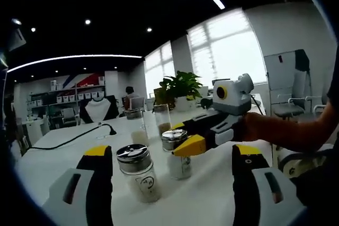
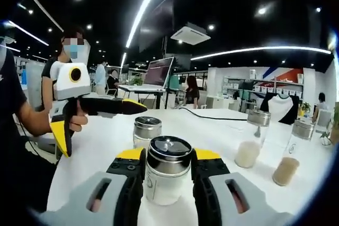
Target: Rotate the seasoning bottle until the label or dispensing opening points toward the visible target arrow and the bottle remains upright within the marked orientation range
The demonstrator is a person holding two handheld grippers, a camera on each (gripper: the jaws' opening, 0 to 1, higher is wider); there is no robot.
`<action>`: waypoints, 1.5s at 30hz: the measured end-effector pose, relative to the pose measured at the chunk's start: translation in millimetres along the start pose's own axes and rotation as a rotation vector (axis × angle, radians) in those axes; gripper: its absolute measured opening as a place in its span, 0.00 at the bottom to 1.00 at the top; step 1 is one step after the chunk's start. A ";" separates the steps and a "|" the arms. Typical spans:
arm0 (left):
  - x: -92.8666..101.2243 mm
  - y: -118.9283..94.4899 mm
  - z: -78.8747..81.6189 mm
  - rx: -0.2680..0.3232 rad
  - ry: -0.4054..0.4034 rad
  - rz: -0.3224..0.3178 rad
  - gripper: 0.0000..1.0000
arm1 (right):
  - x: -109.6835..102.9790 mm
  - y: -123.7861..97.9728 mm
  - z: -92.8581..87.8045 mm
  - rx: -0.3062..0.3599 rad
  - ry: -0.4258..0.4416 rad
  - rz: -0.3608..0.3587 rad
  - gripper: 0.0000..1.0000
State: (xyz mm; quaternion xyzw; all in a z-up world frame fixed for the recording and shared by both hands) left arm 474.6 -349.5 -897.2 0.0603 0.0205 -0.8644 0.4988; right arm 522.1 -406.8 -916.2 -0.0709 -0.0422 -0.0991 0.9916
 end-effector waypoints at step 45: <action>-5.9 -4.2 10.3 0.029 -0.005 0.013 0.99 | 19.9 -24.9 28.3 0.136 0.077 -0.136 0.41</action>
Point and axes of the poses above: the point that each gripper's makers call its tool centre point, and the gripper's own axes: y roughly forward along the fingers, x roughly to its right, z roughly out of its top, the point moved 2 cm from there along -y, roughly backward along the fingers, and after that the axes turned 12 degrees about z, right-handed, at the moved point
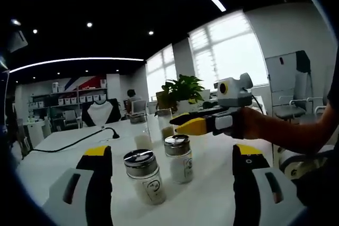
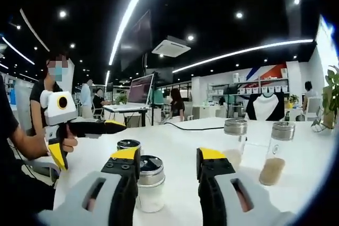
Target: Rotate the seasoning bottle until the label or dispensing opening points toward the visible target arrow and the bottle remains upright within the marked orientation range
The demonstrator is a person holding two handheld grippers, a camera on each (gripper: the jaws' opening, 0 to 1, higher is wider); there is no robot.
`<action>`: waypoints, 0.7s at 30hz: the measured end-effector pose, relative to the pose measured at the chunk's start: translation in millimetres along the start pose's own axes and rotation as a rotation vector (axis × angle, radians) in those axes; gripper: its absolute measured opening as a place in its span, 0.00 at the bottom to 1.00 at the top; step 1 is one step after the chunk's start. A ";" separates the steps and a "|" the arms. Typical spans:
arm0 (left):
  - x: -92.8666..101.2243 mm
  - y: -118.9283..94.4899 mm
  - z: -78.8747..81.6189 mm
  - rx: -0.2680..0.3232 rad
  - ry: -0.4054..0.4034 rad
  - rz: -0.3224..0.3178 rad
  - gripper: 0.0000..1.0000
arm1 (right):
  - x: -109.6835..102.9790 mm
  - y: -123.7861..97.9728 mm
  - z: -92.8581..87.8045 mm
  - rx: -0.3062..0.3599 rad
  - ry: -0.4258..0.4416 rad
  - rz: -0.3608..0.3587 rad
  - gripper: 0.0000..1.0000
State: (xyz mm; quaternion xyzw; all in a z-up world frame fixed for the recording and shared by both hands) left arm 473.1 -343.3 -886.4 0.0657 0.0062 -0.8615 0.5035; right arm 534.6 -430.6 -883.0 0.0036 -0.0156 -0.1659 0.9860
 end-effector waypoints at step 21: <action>-4.5 -3.5 16.4 0.073 -0.084 0.020 1.00 | 30.2 -15.5 8.0 0.065 0.027 -0.153 0.49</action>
Point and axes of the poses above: the point that each gripper's makers call its tool centre point, and the gripper's own axes: y roughly forward along the fingers, x roughly to its right, z roughly out of its top, the point moved 2 cm from there along -y, roughly backward along the fingers, and after that the axes turned 12 degrees about z, right-handed, at the moved point
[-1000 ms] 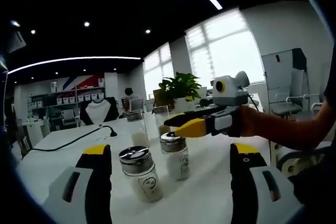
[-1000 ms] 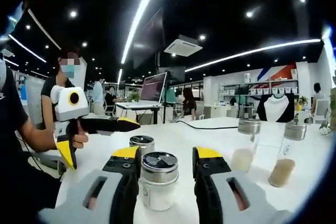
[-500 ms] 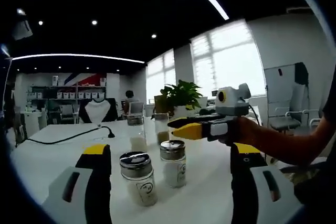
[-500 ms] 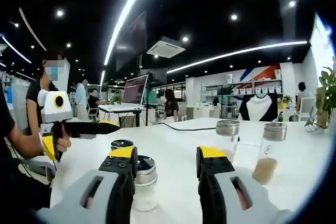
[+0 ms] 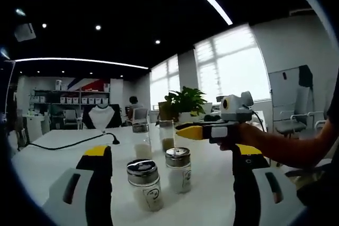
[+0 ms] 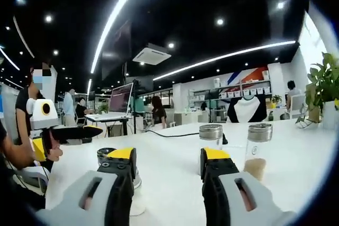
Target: Rotate the seasoning bottle until the label or dispensing opening points toward the visible target arrow and the bottle remains upright within the marked orientation range
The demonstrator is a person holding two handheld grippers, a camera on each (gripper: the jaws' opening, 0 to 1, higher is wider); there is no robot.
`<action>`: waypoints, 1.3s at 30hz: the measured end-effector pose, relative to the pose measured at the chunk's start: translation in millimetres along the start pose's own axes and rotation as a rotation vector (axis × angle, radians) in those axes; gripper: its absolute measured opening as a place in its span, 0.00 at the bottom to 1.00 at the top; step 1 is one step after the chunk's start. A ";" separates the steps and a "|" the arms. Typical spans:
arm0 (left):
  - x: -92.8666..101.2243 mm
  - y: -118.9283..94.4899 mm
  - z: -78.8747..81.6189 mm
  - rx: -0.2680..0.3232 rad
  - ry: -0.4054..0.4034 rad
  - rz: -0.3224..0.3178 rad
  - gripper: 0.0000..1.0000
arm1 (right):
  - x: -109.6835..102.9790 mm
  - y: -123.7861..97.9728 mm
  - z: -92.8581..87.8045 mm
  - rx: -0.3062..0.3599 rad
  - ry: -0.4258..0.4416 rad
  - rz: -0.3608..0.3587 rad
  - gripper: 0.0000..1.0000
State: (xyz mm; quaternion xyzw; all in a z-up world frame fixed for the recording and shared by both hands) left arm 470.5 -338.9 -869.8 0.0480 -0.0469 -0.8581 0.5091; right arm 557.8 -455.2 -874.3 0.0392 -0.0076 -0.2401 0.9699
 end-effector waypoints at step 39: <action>-0.7 -1.2 6.9 -0.008 -0.120 -0.044 1.00 | 60.0 20.1 -8.2 -0.064 -0.038 -0.134 0.59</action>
Point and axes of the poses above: the point that each gripper's makers call its tool centre point, and the gripper's own axes: y roughly forward along the fingers, x roughly to its right, z roughly out of its top, the point moved 2 cm from there along -y, roughly backward along the fingers, and after that the axes turned 12 degrees about z, right-handed, at the moved point
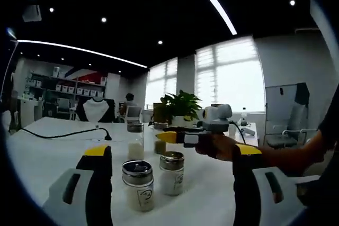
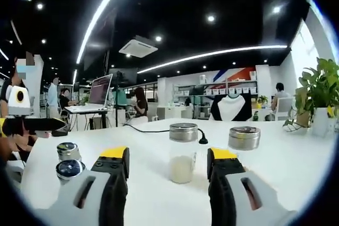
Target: Rotate the seasoning bottle until the label or dispensing opening points toward the visible target arrow and the bottle remains upright within the marked orientation range
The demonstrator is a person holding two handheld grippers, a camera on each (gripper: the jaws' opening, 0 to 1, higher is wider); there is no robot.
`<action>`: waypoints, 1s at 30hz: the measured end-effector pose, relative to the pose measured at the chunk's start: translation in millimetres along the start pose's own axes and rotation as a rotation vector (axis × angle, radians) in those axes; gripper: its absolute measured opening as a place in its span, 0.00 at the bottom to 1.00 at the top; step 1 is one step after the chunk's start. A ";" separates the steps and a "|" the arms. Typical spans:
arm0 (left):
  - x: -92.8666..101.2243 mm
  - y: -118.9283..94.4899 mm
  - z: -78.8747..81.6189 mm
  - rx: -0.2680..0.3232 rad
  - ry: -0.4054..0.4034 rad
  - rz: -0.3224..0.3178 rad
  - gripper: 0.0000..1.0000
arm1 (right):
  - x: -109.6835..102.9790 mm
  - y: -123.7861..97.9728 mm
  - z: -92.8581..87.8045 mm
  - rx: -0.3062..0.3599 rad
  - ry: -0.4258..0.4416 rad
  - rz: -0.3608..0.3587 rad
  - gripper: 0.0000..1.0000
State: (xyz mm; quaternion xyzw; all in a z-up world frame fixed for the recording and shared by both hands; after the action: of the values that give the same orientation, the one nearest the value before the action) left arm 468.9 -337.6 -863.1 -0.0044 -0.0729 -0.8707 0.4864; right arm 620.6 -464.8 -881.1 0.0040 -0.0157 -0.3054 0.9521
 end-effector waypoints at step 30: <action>-9.4 -0.3 -9.2 -0.053 0.029 0.046 0.99 | 44.8 73.3 -15.0 -0.076 -0.072 -0.125 0.48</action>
State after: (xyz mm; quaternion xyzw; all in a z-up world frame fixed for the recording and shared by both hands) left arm 474.2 -330.6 -872.9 -0.0063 -0.0424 -0.8608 0.5072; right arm 700.1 -431.3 -893.6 -0.0422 -0.0380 -0.3645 0.9295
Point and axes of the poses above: the point that each gripper's makers call its tool centre point, and the gripper's own axes: y roughly forward along the fingers, x roughly to its right, z roughly out of its top, the point moved 2 cm from there along -y, roughly backward along the fingers, and after that the axes turned 12 degrees about z, right-handed, at the moved point
